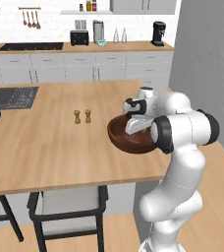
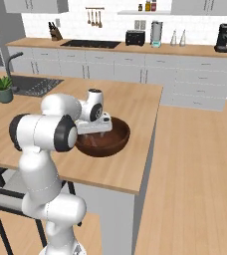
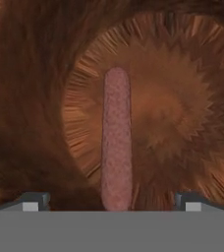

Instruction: Place one bun and one sausage from the bowl on each plate.

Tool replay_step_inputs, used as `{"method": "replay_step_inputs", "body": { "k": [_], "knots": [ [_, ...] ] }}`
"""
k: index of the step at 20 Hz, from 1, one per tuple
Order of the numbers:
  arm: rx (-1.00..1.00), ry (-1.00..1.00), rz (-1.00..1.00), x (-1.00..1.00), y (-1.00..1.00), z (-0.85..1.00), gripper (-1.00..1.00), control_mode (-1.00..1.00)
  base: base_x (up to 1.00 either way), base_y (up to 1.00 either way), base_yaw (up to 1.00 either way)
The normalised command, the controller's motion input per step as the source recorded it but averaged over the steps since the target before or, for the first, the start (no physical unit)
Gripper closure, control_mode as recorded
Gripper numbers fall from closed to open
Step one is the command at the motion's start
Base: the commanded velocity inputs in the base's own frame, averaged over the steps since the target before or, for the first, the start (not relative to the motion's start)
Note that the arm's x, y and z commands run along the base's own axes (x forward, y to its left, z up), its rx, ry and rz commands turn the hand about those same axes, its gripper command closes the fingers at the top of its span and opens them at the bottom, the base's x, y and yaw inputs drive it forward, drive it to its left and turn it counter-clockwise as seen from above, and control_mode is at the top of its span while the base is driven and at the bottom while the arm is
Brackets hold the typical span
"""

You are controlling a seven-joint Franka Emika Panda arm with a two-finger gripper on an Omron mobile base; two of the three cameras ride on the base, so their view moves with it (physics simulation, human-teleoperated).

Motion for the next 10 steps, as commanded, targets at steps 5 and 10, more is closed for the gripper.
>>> {"method": "replay_step_inputs", "body": {
  "k": [5,10],
  "knots": [
    [0.00,-0.06,0.04,0.28,0.00,-0.43,-1.00,-1.00,0.00,0.00,0.00],
    [0.00,-0.04,0.00,0.00,0.12,-0.28,-1.00,-1.00,0.00,0.00,0.00]
  ]
}}
